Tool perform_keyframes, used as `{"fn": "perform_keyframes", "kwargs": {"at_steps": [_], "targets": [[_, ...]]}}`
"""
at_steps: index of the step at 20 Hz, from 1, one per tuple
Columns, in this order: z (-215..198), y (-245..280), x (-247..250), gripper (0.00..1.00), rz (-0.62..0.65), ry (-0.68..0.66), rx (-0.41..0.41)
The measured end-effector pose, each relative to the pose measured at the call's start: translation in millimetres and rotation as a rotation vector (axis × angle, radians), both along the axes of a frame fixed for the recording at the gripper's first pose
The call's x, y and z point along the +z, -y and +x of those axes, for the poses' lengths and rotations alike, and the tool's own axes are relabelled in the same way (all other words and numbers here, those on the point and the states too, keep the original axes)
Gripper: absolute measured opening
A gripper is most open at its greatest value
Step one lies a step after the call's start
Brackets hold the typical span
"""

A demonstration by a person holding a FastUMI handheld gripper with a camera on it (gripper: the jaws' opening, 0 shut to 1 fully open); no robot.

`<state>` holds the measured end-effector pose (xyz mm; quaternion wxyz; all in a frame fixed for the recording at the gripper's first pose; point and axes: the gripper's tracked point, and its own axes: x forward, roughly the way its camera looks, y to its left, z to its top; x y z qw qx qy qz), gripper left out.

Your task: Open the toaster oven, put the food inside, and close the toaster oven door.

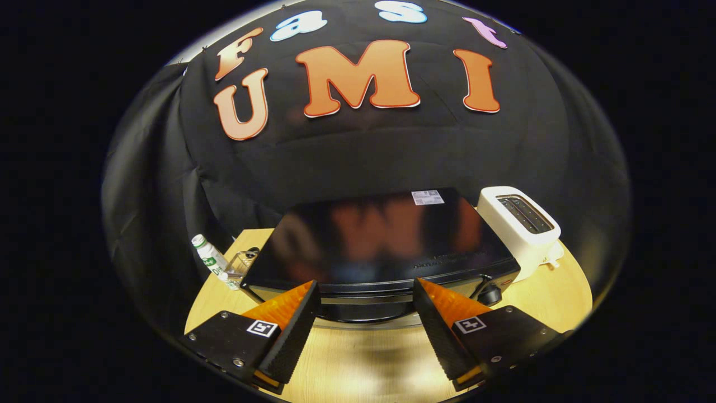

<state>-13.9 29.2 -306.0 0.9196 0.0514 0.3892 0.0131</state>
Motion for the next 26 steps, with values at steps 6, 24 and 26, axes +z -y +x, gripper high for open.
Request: {"fn": "perform_keyframes", "kwargs": {"at_steps": [6,24,26], "targets": [[-3,-4,2,0.91,-0.072,0.056,0.011],[-104,0,-5,0.64,-0.031,-0.059,0.144],[-118,-2,-12,0.65,-0.071,-0.091,0.182]]}}
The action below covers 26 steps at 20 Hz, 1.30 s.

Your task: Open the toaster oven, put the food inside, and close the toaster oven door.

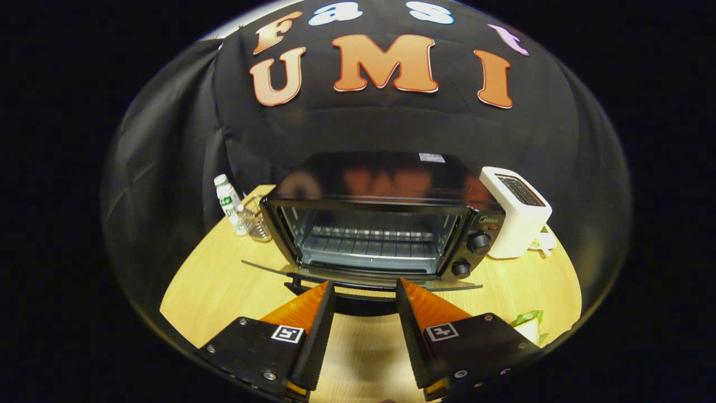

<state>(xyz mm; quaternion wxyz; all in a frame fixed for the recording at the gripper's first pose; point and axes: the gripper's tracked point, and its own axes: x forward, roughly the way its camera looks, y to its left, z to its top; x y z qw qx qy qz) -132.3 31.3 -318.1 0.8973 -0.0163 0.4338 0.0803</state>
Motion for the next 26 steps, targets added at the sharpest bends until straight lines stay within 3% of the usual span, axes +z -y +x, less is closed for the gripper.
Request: {"fn": "perform_keyframes", "kwargs": {"at_steps": [5,12,17,22,26], "targets": [[-35,0,-17,0.64,-0.076,-0.079,0.069],[-89,-9,-73,0.63,0.125,-0.433,-0.043],[-88,-12,-90,0.66,0.172,-0.491,-0.057],[-86,-13,-64,0.81,0.32,-0.496,-0.048],[-79,40,-30,0.87,0.363,-0.457,-0.096]]}}
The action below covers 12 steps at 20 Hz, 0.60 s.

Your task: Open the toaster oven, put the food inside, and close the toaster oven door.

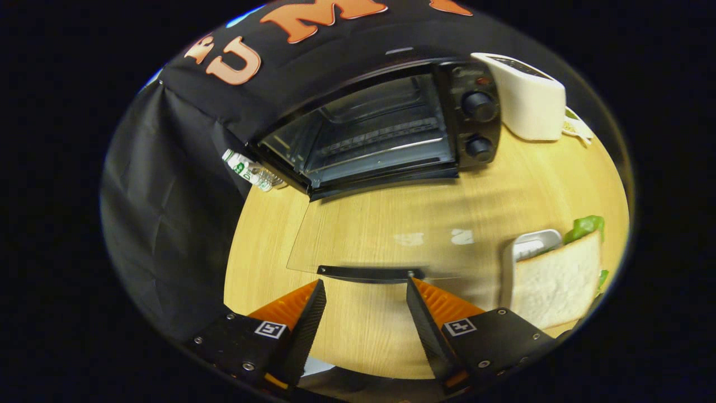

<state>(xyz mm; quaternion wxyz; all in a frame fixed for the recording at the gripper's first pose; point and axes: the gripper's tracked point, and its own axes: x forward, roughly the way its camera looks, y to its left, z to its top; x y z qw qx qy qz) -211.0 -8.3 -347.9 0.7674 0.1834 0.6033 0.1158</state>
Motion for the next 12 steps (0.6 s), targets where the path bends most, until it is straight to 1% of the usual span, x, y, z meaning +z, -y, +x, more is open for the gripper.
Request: {"fn": "perform_keyframes", "kwargs": {"at_steps": [1,3,5,7,10,12], "targets": [[5,22,5,0.88,-0.017,0.013,-0.029],[10,68,22,0.93,-0.041,0.035,-0.082],[11,110,31,0.95,-0.066,0.046,-0.108],[10,145,33,0.95,-0.105,0.053,-0.109],[3,188,25,0.95,-0.163,0.018,-0.095],[-2,203,16,0.9,-0.163,-0.011,-0.089]]}}
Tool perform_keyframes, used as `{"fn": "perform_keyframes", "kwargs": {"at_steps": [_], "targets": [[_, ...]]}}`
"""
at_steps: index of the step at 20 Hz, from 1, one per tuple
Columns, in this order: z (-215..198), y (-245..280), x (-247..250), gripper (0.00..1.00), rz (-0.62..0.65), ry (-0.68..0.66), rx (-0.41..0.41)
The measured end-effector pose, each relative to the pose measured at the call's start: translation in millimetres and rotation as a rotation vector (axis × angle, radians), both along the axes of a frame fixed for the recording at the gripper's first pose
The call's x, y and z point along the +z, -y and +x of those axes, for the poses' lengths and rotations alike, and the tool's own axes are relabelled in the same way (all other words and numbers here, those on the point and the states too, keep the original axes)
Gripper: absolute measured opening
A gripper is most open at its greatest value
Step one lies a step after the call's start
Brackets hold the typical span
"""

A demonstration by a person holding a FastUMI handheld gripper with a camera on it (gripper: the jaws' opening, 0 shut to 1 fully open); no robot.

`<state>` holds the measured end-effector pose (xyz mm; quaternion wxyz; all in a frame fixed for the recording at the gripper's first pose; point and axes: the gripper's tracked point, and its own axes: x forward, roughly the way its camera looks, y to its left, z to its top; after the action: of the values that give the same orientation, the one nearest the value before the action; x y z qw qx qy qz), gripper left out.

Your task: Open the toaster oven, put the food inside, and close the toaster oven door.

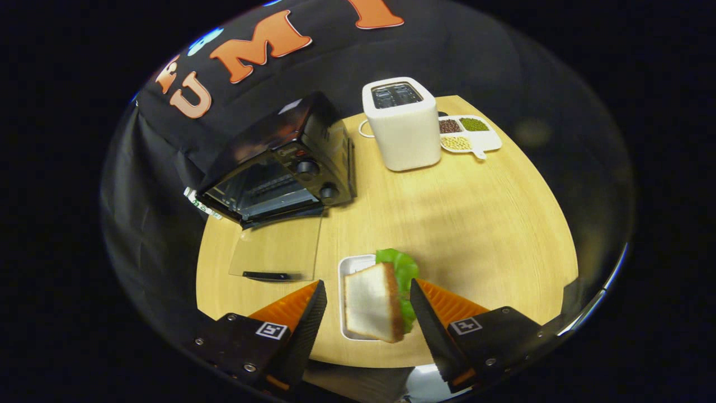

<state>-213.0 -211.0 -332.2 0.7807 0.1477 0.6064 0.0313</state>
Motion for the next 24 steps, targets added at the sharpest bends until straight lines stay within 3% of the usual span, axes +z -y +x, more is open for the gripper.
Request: {"fn": "perform_keyframes", "kwargs": {"at_steps": [8,11,14,16,24], "targets": [[-29,1,-55,0.73,0.162,-0.203,0.09],[-27,-7,-60,0.64,0.243,-0.237,0.06],[-28,-15,-55,0.45,0.306,-0.265,0.019],[-27,-18,-48,0.39,0.318,-0.255,-0.002],[15,-35,5,0.36,0.348,-0.079,-0.177]]}}
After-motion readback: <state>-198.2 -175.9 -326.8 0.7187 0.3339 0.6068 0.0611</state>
